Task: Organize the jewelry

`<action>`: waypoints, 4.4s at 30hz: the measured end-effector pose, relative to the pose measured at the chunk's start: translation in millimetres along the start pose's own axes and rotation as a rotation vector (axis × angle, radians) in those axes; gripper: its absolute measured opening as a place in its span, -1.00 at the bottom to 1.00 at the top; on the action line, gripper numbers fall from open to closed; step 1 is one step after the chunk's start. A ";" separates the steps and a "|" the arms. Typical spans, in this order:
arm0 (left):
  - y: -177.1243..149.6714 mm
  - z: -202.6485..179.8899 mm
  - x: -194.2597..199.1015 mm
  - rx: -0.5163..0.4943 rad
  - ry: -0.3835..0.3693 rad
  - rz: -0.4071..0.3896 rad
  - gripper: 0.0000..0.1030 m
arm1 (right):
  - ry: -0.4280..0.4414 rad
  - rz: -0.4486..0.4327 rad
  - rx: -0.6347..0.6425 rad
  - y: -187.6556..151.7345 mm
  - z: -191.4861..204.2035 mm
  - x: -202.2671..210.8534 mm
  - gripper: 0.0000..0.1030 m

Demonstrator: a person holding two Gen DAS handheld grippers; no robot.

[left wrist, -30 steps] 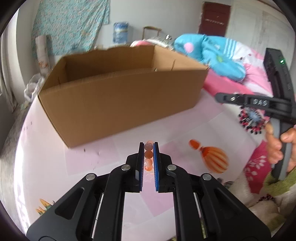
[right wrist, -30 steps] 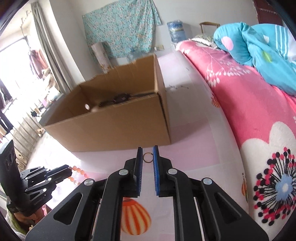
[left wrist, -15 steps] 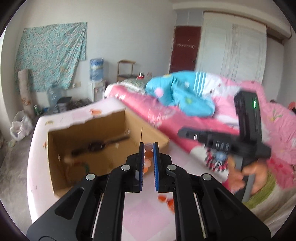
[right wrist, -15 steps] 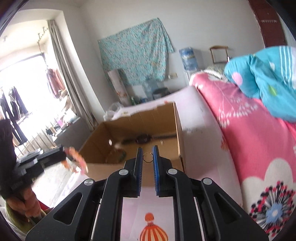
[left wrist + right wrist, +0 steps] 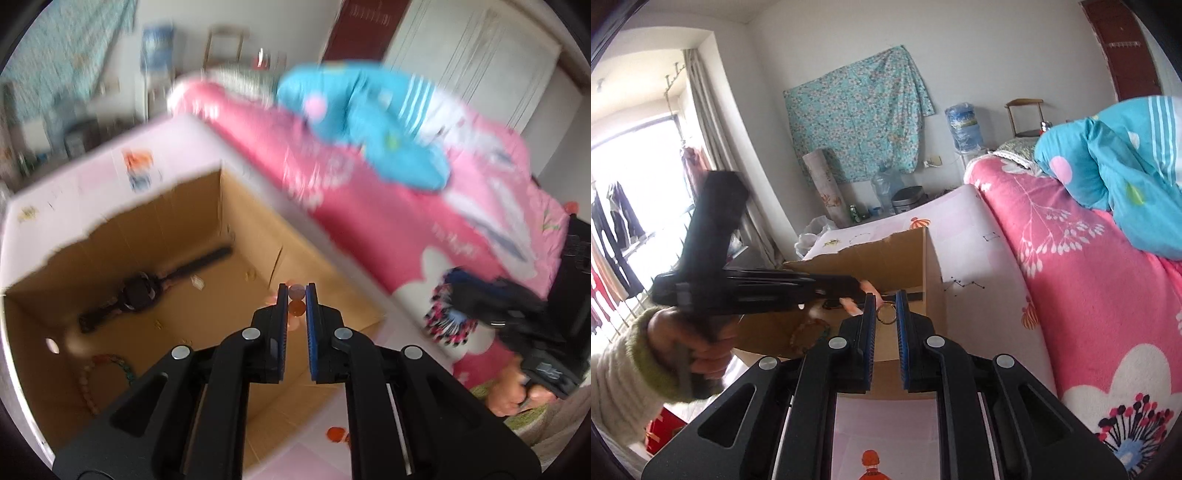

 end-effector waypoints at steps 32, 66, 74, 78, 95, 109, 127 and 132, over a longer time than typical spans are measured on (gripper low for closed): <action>4.8 106.1 165.0 0.114 0.319 -0.332 0.41 | 0.161 0.233 0.058 2.2 51.2 -58.5 -0.78; -175.3 166.0 228.3 0.428 0.548 -0.344 0.46 | 0.188 0.997 -0.014 -146.0 114.5 -207.0 -0.52; -165.6 147.6 225.0 0.448 0.387 -0.409 0.54 | 0.252 0.618 -0.051 -55.9 110.7 -149.7 -0.10; -158.1 132.9 211.3 0.439 0.291 -0.423 0.60 | 0.135 0.333 -0.039 0.8 67.6 -107.7 0.10; -145.0 123.9 152.8 0.514 0.257 -0.401 0.70 | -0.063 0.346 -0.384 -68.9 -43.8 -100.6 0.19; -145.0 111.9 163.5 0.495 0.343 -0.374 0.70 | -0.062 0.357 -0.332 -73.6 -24.9 -80.0 0.21; -202.9 60.6 191.7 0.494 0.327 -0.357 0.70 | -0.074 0.355 -0.350 -113.6 -11.5 8.1 0.21; -204.0 52.9 196.9 0.445 0.353 -0.358 0.70 | -0.077 0.330 -0.359 -111.7 -15.1 11.6 0.22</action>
Point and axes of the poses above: each gripper's, at about its wrist camera, not at the fingertips, and x roughly against the way its jaws point, z to its left, y to its top, the point moved 9 cm from there along -x, roughly the way its jaws point, and after that the axes turned 13 degrees about -z, right-handed, at the moved point
